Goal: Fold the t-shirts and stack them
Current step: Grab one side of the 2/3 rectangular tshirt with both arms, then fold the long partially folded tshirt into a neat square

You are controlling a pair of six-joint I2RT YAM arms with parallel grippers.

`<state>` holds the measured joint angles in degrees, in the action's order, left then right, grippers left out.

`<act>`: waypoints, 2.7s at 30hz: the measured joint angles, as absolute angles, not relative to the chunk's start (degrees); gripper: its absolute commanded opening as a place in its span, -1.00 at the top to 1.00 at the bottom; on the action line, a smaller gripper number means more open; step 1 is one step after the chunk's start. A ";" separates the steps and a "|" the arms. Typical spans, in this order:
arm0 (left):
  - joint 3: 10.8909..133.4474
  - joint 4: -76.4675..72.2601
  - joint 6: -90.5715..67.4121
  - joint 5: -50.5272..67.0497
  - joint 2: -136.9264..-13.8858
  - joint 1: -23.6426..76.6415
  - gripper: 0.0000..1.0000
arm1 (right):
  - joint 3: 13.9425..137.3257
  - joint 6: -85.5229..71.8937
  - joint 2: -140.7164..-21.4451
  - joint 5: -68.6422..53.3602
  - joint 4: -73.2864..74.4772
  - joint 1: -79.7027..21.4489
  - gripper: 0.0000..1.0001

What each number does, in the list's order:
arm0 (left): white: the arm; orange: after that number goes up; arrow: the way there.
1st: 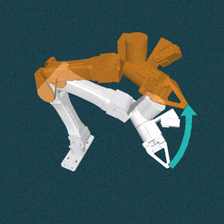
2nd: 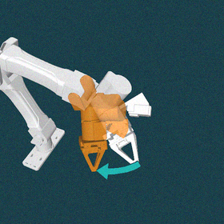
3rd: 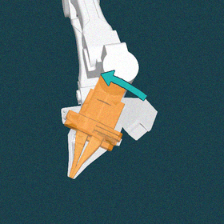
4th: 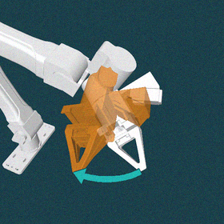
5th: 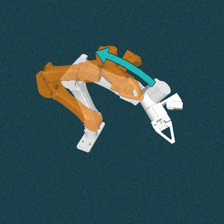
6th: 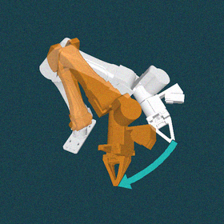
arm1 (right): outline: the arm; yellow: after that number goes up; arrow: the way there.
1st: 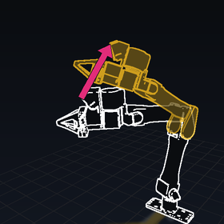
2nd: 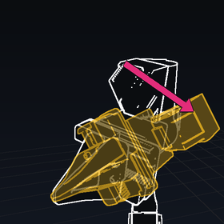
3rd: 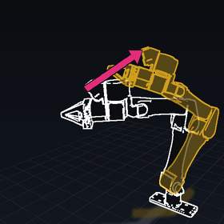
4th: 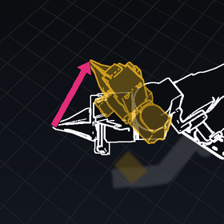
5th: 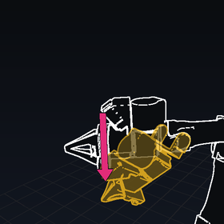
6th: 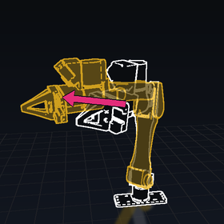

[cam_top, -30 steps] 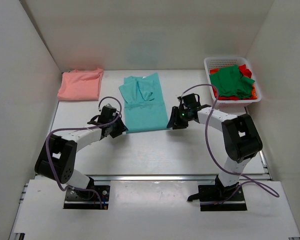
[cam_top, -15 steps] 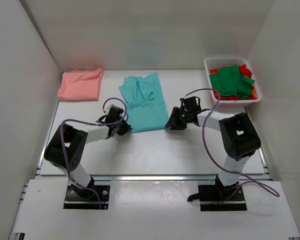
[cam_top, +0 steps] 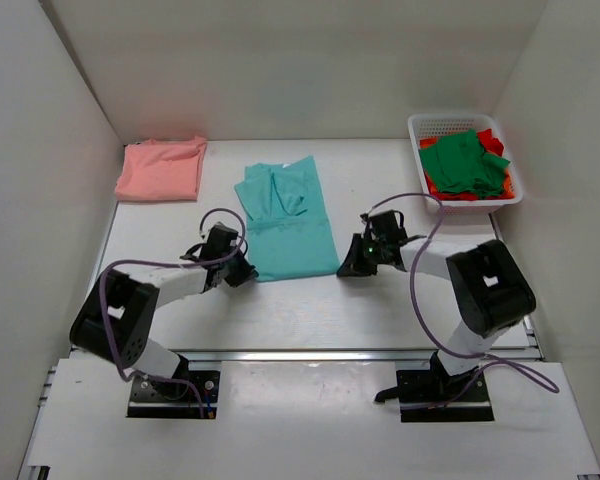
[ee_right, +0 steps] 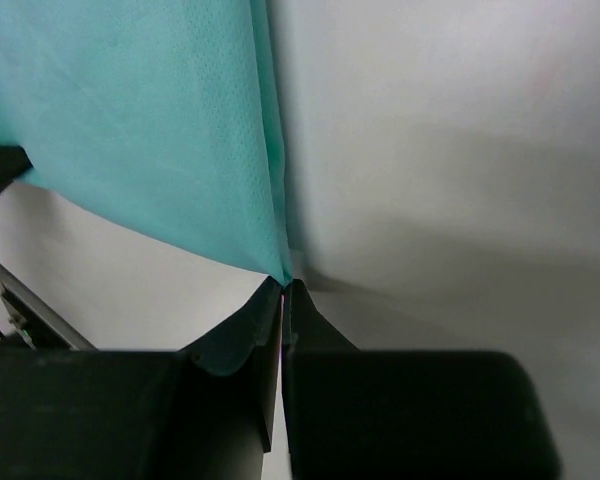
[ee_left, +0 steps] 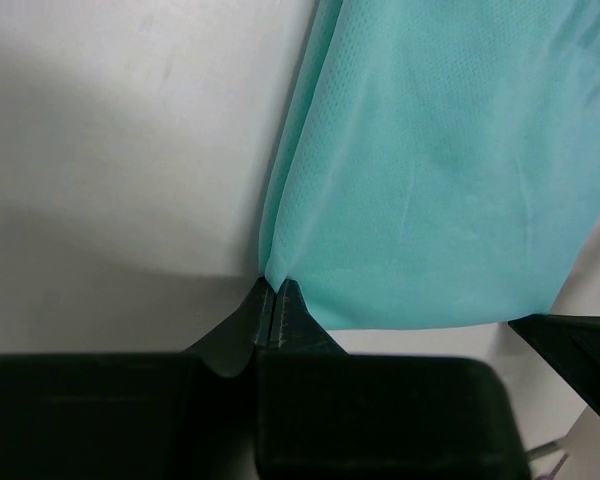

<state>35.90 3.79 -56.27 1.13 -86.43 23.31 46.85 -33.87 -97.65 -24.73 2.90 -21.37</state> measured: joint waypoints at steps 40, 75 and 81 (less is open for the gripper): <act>27.38 24.38 -58.08 7.07 -59.48 24.84 1.00 | 35.90 -36.86 -72.31 -23.46 16.29 -28.21 0.08; 31.51 29.36 -56.27 8.01 -54.39 22.55 1.00 | 45.21 -37.10 -79.75 -28.27 19.03 -31.75 1.00; 38.24 29.65 -55.22 9.78 -58.30 19.88 1.00 | 57.19 -33.65 -82.32 -31.24 24.49 -28.86 0.99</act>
<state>38.24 29.65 -55.22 9.78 -58.30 19.88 57.19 -33.65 -82.32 -31.24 24.49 -28.86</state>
